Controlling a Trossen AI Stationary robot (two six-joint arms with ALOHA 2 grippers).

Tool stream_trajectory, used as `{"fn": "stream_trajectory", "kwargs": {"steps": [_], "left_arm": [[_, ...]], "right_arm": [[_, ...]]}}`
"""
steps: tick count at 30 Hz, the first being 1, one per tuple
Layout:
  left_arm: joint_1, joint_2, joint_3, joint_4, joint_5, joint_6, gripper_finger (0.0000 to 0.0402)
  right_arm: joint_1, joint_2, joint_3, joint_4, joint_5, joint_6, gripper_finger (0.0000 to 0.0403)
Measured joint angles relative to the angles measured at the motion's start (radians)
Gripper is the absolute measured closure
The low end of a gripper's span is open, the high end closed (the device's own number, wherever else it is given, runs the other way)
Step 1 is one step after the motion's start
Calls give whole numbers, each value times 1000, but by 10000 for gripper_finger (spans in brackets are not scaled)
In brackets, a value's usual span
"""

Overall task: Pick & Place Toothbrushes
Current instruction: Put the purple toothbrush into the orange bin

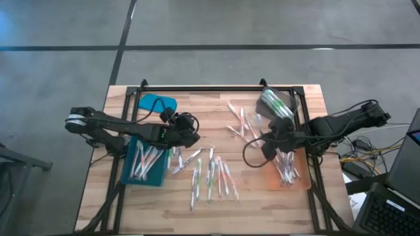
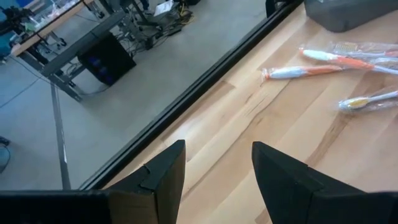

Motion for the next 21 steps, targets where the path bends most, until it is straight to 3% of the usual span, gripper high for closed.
{"fn": "stream_trajectory", "kwargs": {"steps": [12, 21], "left_arm": [[0, 0, -5, 29, 1, 42, 211], [0, 0, -5, 28, 5, 41, 211]], "right_arm": [[0, 0, 20, -304, -282, 382, 381], [-1, -1, 6, -413, -356, 495, 381]]}}
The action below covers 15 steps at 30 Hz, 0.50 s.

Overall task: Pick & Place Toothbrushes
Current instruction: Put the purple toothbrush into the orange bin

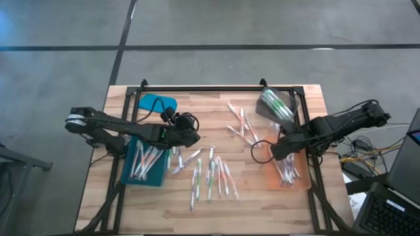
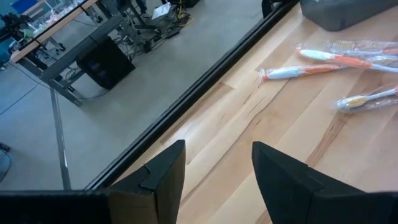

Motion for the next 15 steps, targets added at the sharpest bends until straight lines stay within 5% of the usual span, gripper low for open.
{"fn": "stream_trajectory", "kwargs": {"steps": [15], "left_arm": [[0, 0, 0, 0, 1, -1, 211]], "right_arm": [[0, 0, -147, -57, -201, 112, 381]]}}
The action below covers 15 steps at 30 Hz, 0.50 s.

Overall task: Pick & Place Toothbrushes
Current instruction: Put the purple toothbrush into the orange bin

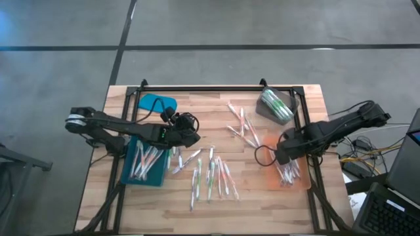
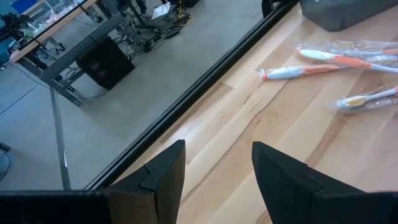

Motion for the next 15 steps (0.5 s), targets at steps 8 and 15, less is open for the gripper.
{"fn": "stream_trajectory", "kwargs": {"steps": [8, 15], "left_arm": [[0, 0, 0, 0, 1, -10, 211], [0, 0, 0, -1, 1, -15, 211]], "right_arm": [[0, 0, -148, 76, -54, 22, 381], [0, 14, -195, 172, -56, 23, 381]]}}
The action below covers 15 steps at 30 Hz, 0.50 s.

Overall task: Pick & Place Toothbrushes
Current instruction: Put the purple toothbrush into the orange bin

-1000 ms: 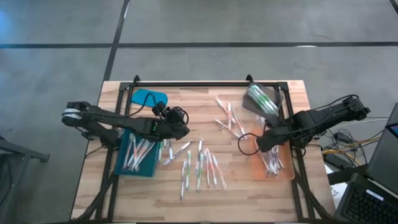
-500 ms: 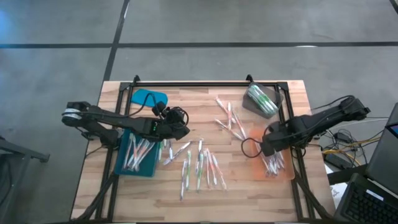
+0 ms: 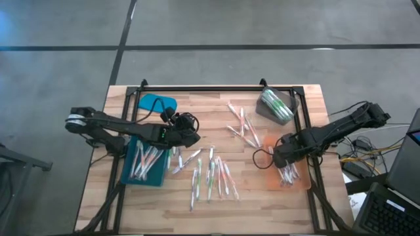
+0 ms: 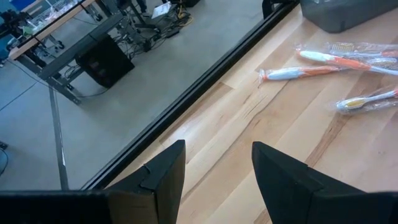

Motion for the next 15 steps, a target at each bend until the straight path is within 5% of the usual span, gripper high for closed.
{"fn": "stream_trajectory", "kwargs": {"steps": [15], "left_arm": [[0, 0, -1, 1, 29, -1, 211]], "right_arm": [[0, 155, -5, 25, -10, 43, 381]]}}
